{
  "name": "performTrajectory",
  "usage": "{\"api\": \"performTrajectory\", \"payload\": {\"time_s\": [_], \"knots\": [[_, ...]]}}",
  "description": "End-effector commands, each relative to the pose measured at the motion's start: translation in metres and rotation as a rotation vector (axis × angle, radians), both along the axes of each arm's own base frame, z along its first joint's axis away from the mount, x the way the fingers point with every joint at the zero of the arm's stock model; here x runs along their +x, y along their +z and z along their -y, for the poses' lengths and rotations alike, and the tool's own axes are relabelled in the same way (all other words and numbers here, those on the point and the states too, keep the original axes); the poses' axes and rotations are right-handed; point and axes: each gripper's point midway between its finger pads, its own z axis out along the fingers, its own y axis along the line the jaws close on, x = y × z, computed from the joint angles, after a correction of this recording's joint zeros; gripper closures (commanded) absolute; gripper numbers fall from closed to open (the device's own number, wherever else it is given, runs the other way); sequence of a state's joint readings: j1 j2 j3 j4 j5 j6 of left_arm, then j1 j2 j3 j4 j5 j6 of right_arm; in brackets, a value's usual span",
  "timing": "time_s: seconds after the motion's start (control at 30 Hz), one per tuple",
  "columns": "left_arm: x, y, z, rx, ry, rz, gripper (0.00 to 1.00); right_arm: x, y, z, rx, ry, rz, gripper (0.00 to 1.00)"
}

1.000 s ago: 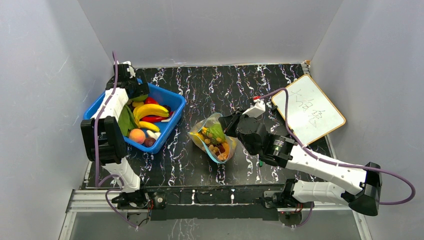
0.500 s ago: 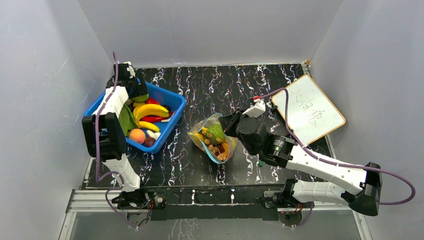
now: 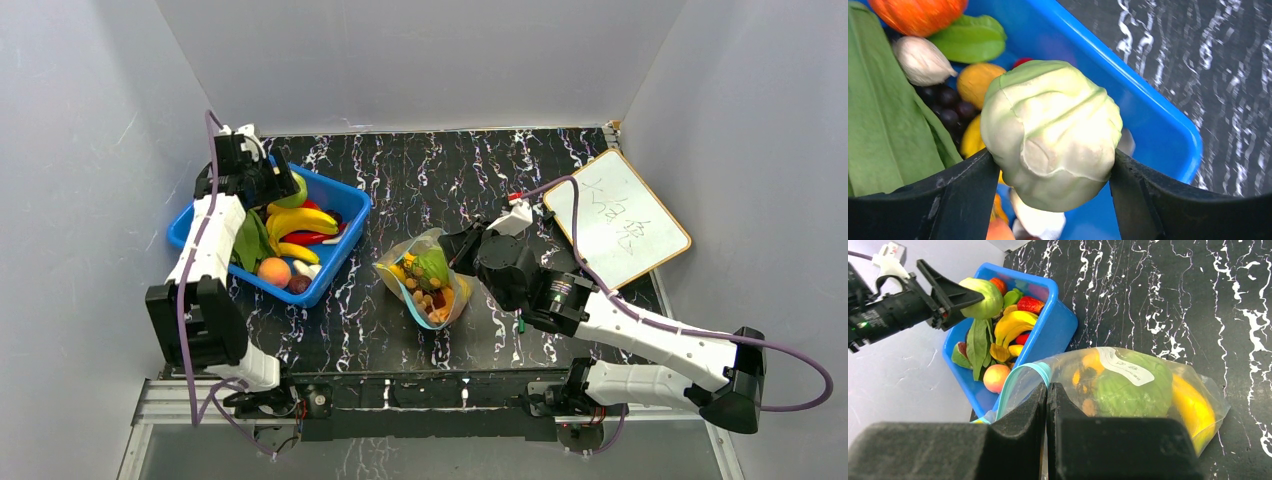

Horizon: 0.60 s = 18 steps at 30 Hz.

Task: Place the food in the zip-top bag and seal the zipper
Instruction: Pick up the fake vegetable from the bin, then place the fake vegetable in the zipper food storage bag.

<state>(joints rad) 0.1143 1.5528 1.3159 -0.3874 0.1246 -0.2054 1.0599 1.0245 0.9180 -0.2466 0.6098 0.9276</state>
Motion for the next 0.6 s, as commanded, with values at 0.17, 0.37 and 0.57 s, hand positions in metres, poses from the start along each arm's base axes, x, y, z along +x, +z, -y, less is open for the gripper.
{"api": "performTrajectory", "payload": {"time_s": [0.17,0.37,0.57], "knots": [[-0.060,0.059,0.057,-0.182,-0.227,0.084,0.53,0.008,0.032,0.002,0.027,-0.041,0.043,1.00],[-0.093,0.060,0.095,-0.367,-0.348,0.110,0.53,0.013,0.040,0.004,-0.008,-0.064,0.072,1.00],[-0.130,0.075,0.126,-0.518,-0.489,0.151,0.56,0.016,0.039,0.008,-0.052,-0.084,0.067,1.00]]}}
